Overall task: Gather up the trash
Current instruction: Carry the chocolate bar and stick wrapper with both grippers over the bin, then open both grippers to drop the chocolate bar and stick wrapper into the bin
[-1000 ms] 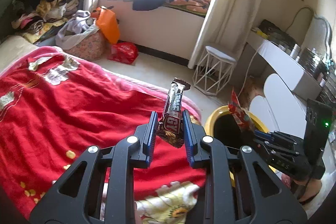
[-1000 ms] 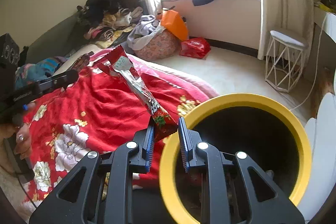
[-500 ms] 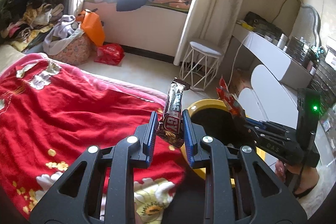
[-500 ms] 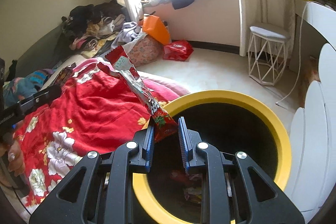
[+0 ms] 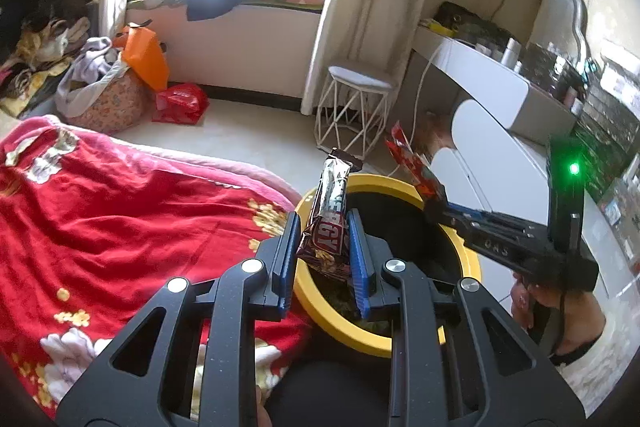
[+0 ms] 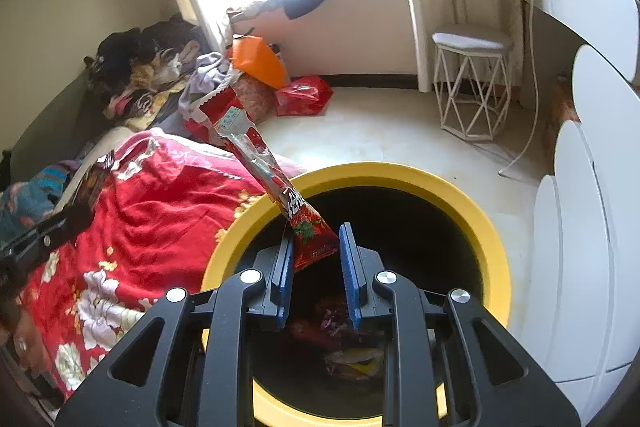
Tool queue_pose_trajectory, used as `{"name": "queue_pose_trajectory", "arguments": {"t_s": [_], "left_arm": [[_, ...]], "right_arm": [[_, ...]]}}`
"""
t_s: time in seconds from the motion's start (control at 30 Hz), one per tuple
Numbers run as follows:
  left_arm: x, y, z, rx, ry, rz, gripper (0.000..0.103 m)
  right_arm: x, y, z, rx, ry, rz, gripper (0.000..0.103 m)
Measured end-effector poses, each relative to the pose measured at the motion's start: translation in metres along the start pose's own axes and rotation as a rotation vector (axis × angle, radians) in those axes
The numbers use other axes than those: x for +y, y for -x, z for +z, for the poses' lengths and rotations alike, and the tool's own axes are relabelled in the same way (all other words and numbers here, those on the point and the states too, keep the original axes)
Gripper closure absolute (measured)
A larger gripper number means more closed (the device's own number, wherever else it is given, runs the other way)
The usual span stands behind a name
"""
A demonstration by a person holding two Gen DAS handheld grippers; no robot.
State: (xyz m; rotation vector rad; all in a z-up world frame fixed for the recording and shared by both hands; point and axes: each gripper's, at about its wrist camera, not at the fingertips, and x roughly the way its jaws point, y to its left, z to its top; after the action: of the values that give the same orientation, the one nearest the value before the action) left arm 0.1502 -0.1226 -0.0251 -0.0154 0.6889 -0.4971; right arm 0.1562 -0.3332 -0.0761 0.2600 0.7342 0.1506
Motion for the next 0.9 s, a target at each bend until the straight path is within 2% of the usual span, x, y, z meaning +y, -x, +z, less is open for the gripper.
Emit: {"name": "queue_pose_trajectory", "arguments": {"t_s": [0.53,0.9], "left_arm": [[-0.027,-0.030,-0.012,0.055,-0.038,-0.035,0.085],[-0.042,-0.064,-0.021,0.103,-0.049,-0.053,0.083]], "right_arm": [[-0.039,-0.003,-0.003,0.001,-0.094,-0.059,0.082],[-0.062,-0.009,-0.011,0.034,-0.154,-0.073,0.081]]}}
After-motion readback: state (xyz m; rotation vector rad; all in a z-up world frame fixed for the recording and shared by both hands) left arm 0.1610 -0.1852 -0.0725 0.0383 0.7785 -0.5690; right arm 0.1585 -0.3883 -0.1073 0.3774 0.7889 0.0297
